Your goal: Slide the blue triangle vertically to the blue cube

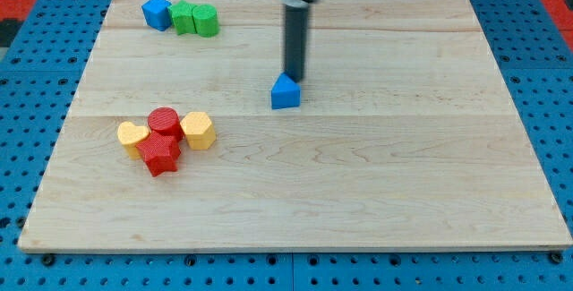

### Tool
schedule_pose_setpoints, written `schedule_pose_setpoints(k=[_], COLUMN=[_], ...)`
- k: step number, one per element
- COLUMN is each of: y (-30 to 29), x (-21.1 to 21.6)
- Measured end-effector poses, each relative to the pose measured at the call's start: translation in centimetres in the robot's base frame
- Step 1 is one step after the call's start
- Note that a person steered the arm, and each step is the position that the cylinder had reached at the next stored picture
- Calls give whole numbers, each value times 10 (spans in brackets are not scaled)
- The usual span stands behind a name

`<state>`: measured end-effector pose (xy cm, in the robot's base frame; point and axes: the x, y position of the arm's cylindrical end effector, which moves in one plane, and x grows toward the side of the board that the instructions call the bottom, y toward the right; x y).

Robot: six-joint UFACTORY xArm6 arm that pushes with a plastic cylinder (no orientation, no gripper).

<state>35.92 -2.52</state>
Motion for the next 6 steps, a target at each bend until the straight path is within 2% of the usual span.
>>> schedule_pose_setpoints(k=[1,2,3,4,5,6], y=[-24,56,91,29,-65,-33], x=[-1,3,31,45,24,42])
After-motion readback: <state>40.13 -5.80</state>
